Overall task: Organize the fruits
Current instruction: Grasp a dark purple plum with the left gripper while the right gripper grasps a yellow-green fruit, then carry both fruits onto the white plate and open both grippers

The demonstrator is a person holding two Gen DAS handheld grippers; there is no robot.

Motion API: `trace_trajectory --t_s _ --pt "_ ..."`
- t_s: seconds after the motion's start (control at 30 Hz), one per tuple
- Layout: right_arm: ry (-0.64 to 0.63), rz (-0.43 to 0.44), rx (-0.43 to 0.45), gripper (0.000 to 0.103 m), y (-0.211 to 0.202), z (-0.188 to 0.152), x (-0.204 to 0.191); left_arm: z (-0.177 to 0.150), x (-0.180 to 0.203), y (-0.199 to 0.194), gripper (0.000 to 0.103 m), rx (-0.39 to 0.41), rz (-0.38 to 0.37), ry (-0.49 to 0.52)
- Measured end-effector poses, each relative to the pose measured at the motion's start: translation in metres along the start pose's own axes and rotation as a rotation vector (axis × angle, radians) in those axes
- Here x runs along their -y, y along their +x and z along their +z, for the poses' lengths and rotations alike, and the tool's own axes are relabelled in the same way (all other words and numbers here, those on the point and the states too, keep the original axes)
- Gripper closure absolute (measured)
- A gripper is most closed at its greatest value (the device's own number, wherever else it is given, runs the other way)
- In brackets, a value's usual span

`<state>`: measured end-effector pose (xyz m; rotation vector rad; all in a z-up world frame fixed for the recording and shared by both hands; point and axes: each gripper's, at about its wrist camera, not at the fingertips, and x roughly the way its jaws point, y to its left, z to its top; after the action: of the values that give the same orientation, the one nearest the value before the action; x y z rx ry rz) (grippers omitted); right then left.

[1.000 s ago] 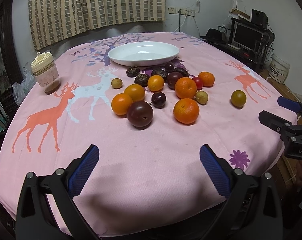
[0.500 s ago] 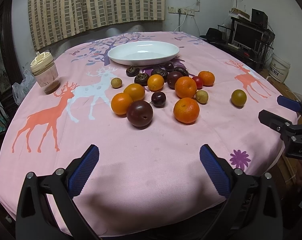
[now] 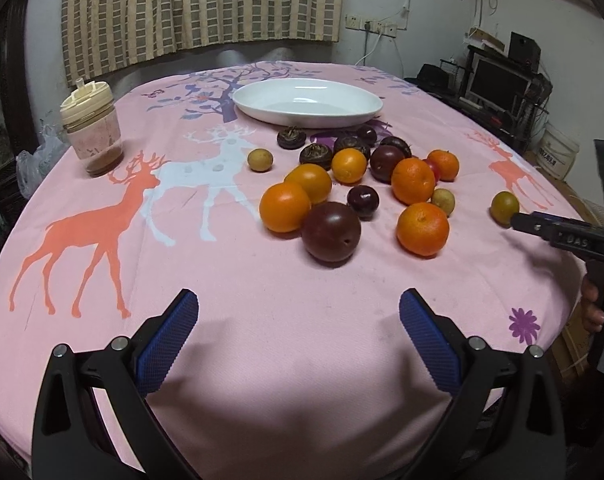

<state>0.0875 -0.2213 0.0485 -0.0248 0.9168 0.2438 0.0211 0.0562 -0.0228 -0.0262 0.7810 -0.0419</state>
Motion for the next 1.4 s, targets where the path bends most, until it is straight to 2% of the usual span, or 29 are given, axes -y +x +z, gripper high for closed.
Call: trace_trajectory --t_s 0.23,0.3,0.37,0.4,0.47,0.57,0.8,0.87,0.97,1.13,1.2,1.27,1.4 --pt "-0.016 -0.031 -0.045 0.028 0.025 0.016 0.000 0.017 -0.007 0.015 0.005 -0.018 -0.052 0.066" --pt "-0.016 -0.025 -0.042 0.031 0.025 0.016 0.000 0.023 -0.005 0.021 0.005 -0.021 -0.079 0.089" --pt "-0.023 0.004 -0.033 0.043 0.024 0.015 -0.001 0.027 -0.001 0.025 0.007 -0.019 -0.108 0.113" --pt "-0.024 0.011 -0.029 0.045 0.024 0.015 -0.001 0.029 0.002 0.028 0.009 -0.022 -0.126 0.130" --pt "-0.033 0.036 -0.018 0.060 0.023 0.014 -0.003 0.031 0.008 0.036 0.026 -0.039 -0.147 0.159" --pt "-0.049 0.013 -0.001 0.060 0.022 0.012 -0.009 0.036 0.012 0.049 0.040 -0.083 -0.167 0.170" --pt "-0.012 0.057 0.000 0.060 0.020 0.011 -0.001 0.044 0.013 0.065 0.043 -0.125 -0.170 0.148" --pt "-0.006 0.065 0.001 0.060 0.020 0.011 0.000 0.044 0.013 0.068 0.053 -0.140 -0.176 0.147" --pt "-0.009 0.063 0.003 0.060 0.019 0.010 -0.001 0.044 0.014 0.075 0.061 -0.171 -0.165 0.139" --pt "-0.009 0.069 0.001 0.061 0.019 0.011 -0.002 0.045 0.011 0.074 0.063 -0.171 -0.179 0.124" --pt "0.004 0.109 0.011 0.061 0.014 0.018 -0.004 0.045 0.009 0.072 0.063 -0.163 -0.194 0.119" --pt "0.000 0.132 0.035 0.061 0.010 0.029 -0.008 0.050 0.006 0.067 0.063 -0.147 -0.219 0.114" --pt "-0.042 0.181 0.104 0.060 0.009 0.070 -0.029 0.077 -0.001 0.062 0.063 -0.108 -0.263 0.104"
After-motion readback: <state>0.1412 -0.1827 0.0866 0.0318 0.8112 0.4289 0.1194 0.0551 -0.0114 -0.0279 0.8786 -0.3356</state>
